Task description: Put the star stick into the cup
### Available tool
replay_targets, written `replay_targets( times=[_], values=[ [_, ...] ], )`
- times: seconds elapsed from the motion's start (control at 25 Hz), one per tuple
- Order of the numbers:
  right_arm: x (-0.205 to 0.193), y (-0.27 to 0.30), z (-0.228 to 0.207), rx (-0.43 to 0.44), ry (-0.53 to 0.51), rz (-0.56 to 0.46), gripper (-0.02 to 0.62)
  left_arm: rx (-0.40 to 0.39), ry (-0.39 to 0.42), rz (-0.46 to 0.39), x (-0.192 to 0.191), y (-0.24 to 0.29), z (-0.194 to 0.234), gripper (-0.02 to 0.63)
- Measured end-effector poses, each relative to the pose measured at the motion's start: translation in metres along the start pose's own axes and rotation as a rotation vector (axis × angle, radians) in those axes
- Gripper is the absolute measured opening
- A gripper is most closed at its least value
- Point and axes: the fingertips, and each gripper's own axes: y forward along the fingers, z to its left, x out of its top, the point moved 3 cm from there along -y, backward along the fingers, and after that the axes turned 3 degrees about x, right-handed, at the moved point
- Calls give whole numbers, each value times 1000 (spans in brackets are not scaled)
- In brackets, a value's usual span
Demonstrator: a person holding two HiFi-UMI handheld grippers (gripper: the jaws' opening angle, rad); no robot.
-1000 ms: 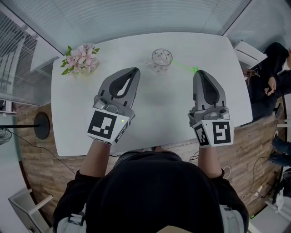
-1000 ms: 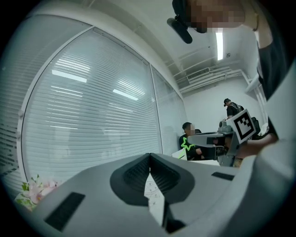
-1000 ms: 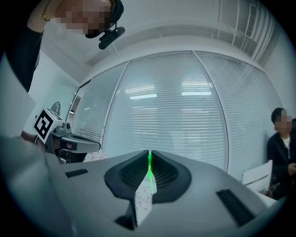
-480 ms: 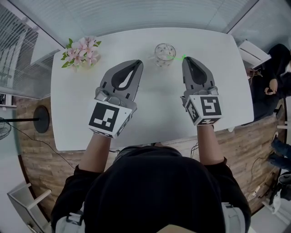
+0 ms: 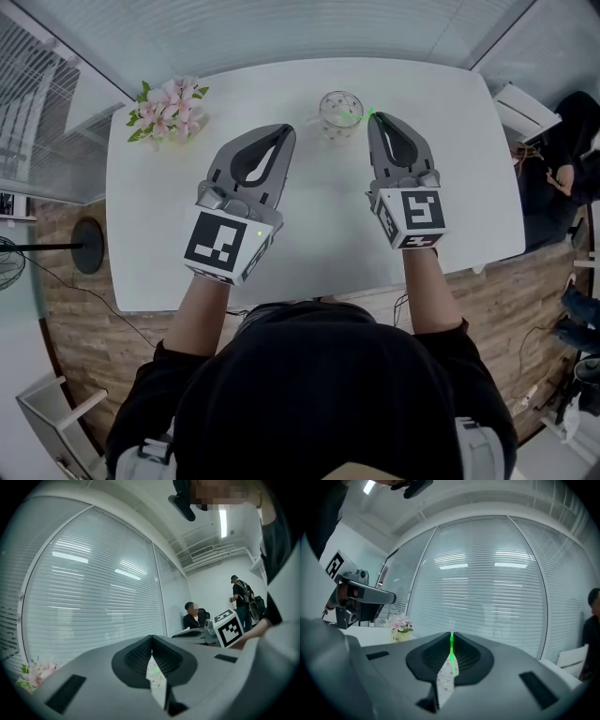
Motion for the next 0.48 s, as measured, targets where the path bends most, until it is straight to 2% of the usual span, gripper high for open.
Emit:
replay_targets(
  times=[0.24,0.48],
  values=[
    [0,5,7,14,-20,-5,21,0,-1,5,-1,0,2,14],
    [-3,2,20,29,-93,-10,21,6,-3,4,-3,-1,5,14]
  ],
)
